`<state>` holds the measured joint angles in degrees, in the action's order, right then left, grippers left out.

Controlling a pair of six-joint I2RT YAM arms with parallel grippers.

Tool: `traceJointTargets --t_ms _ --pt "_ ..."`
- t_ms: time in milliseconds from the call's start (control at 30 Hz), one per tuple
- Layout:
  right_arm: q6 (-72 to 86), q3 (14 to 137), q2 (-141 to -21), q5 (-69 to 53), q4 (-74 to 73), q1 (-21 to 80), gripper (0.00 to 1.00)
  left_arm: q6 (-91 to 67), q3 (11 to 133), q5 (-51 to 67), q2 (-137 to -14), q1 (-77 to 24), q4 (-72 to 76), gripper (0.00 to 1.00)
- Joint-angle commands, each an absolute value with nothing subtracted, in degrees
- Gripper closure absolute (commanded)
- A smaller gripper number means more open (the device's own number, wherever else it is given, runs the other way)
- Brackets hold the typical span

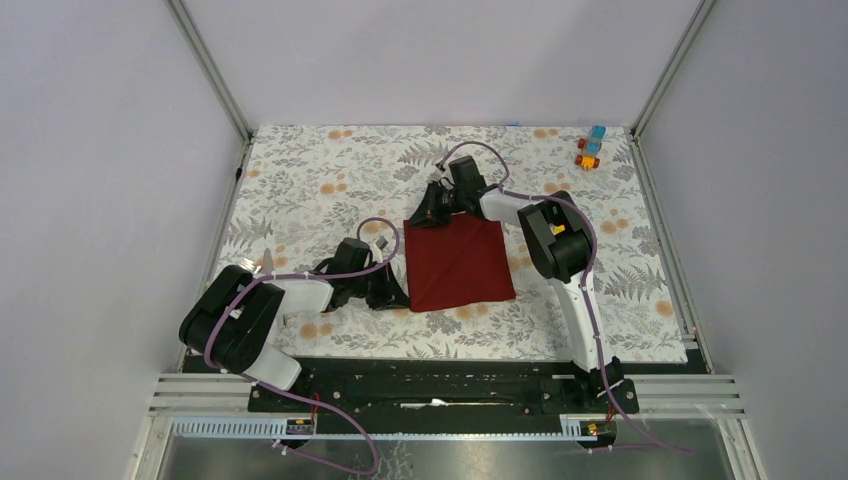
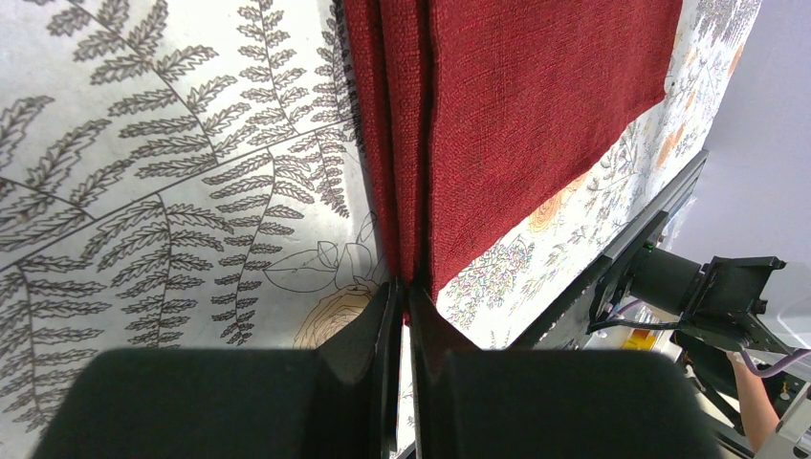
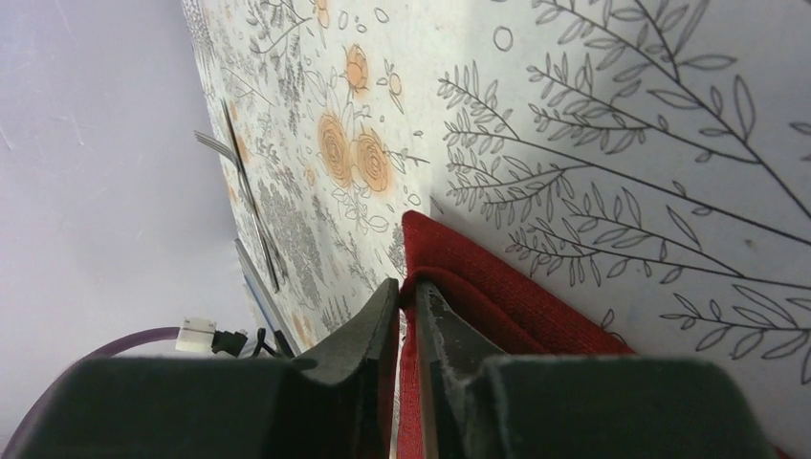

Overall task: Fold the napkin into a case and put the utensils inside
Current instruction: Fold the top corner of the square-folded napkin at the center of the board, then smooth out the upper triangle-folded napkin at the center of the board.

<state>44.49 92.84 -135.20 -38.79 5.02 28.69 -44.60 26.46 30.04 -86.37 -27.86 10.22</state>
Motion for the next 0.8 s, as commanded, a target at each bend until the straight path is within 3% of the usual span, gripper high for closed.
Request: traceJointTargets --t_ms 0,167,300,400,667,700,767 --pt "43.84 96.2 -135.77 -40.59 4.49 29.0 0.78 -41.44 23.58 24.72 -87.79 -28.12 3.99 0.91" --pt "39.82 101.54 -134.3 -42.05 -3.75 28.99 0.6 -43.07 22.86 23.12 -85.51 -28.12 3.56 0.88" --pt "29.82 104.88 -128.32 -37.32 -17.42 27.16 0.35 -46.91 19.89 21.71 -80.67 -28.12 4.65 0.69" --pt "28.57 93.91 -119.7 -36.12 -14.38 23.24 0.22 -49.49 18.12 20.49 -74.93 -28.12 2.59 0.59" --pt "27.33 73.89 -111.28 -43.1 -2.3 15.39 0.15 -50.28 26.4 14.89 -57.66 -28.04 -11.44 0.52" --pt "28.18 72.48 -111.24 -44.15 0.55 14.45 0.14 -49.45 29.21 15.18 -59.05 -27.97 -10.13 0.53" --pt "30.05 70.71 -112.04 -46.61 5.43 13.16 0.13 -47.68 35.92 17.94 -65.7 -27.52 -6.51 0.66"
